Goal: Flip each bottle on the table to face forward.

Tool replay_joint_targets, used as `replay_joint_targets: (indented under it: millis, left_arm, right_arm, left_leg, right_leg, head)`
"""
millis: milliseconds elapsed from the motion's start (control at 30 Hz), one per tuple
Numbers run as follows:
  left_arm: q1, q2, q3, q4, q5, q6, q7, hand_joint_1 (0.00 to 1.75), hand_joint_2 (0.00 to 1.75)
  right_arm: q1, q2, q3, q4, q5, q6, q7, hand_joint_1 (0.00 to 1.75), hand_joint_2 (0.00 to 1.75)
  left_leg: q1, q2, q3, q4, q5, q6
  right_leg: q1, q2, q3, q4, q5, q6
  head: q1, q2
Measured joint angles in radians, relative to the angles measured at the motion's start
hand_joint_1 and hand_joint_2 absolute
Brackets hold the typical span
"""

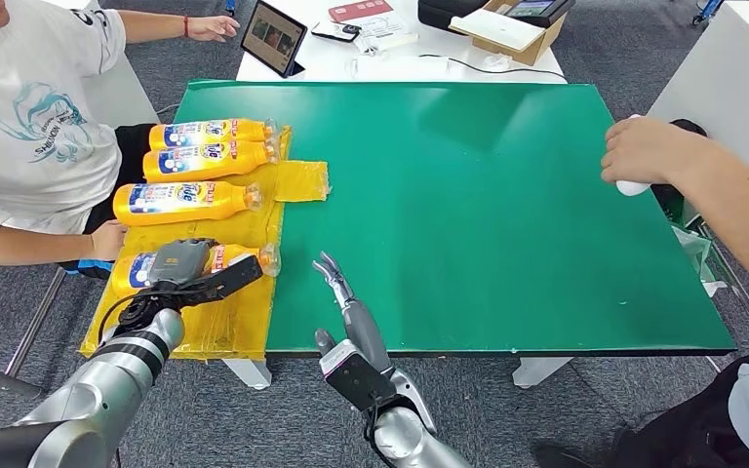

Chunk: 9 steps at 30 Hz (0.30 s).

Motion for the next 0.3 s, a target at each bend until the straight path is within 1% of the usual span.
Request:
replay_joint_targets:
  millis: [100, 167, 267, 300]
  left_arm:
    - [-0.007, 0.001, -0.001, 0.005, 0.040, -0.031, -0.010, 0.00, 0.00]
    - [-0.012, 0.002, 0.000, 0.005, 0.090, -0.073, -0.037, 0.00, 0.00]
    - [-0.026, 0.001, 0.000, 0.005, 0.178, -0.172, -0.086, 0.00, 0.00]
    - [-0.029, 0.000, 0.001, 0.005, 0.191, -0.189, -0.093, 0.00, 0.00]
  right_arm:
    - [0.005, 0.000, -0.003, 0.000, 0.003, 0.001, 0.004, 0.00, 0.00]
    - [0.008, 0.000, -0.007, 0.000, 0.007, 0.001, 0.008, 0.00, 0.00]
    - [0.010, -0.002, -0.015, 0.000, 0.015, 0.003, 0.012, 0.00, 0.00]
    - [0.010, -0.002, -0.016, 0.000, 0.015, 0.003, 0.012, 0.00, 0.00]
  left_leg:
    - [0.000, 0.000, 0.001, 0.000, 0.000, 0.000]
    - [0.000, 0.000, 0.002, 0.000, 0.000, 0.000]
    - [0.000, -0.002, 0.003, 0.000, 0.000, 0.000]
    - [0.000, -0.002, 0.003, 0.000, 0.000, 0.000]
  right_leg:
    - [0.000, 0.000, 0.001, 0.000, 0.000, 0.000]
    - [0.000, 0.000, 0.001, 0.000, 0.000, 0.000]
    - [0.000, -0.001, 0.003, 0.000, 0.000, 0.000]
    - [0.000, -0.001, 0.003, 0.000, 0.000, 0.000]
  head:
    - [0.000, 0.000]
    - [0.000, 0.000]
    - [0.000, 0.000]
    - [0.000, 0.000]
